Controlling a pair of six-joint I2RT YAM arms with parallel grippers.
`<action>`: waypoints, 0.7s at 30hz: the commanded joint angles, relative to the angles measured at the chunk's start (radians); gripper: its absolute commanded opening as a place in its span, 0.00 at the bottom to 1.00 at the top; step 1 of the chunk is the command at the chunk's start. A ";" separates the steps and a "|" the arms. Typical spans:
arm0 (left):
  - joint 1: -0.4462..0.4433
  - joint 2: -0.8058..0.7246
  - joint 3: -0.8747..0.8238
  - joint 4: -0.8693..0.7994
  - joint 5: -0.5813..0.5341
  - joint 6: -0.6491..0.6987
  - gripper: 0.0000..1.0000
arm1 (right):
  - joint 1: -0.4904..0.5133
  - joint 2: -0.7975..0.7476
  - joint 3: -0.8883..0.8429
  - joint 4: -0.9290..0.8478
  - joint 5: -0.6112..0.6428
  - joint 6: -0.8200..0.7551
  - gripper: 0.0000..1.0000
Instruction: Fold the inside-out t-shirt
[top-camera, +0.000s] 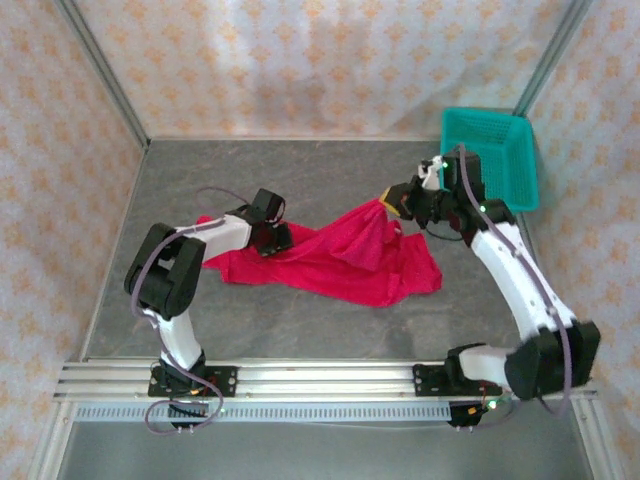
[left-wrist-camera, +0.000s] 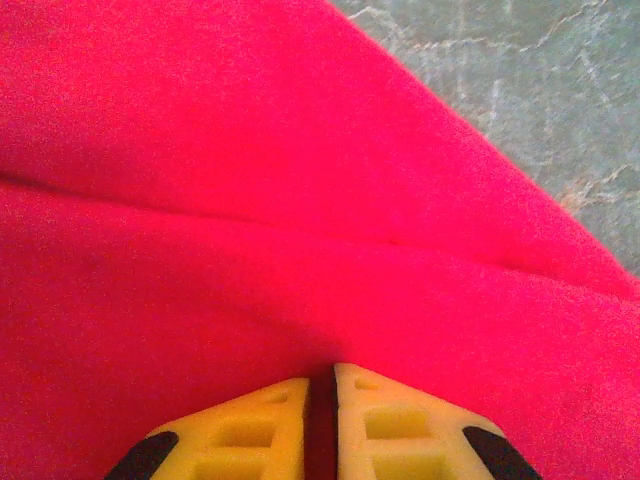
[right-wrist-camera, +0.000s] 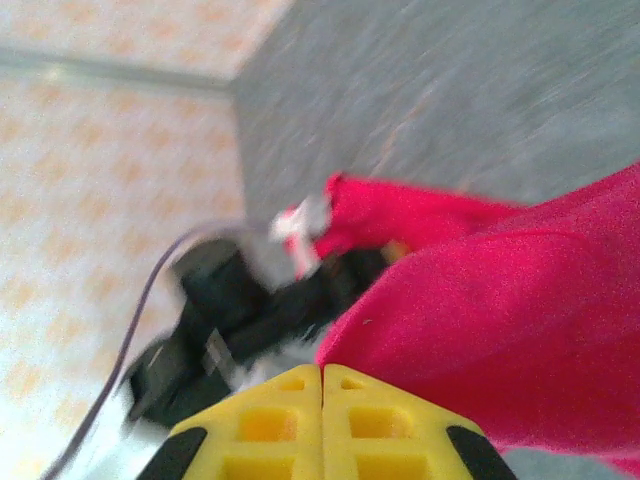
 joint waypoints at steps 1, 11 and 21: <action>0.004 -0.101 0.021 -0.153 -0.081 0.046 0.17 | -0.078 0.150 0.009 -0.017 0.291 -0.021 0.33; 0.135 -0.352 -0.033 -0.297 -0.125 0.073 0.52 | 0.095 0.207 0.040 -0.049 0.465 -0.120 0.35; 0.305 -0.385 -0.075 -0.311 -0.113 0.072 0.64 | 0.301 0.440 0.261 -0.156 0.524 -0.211 0.39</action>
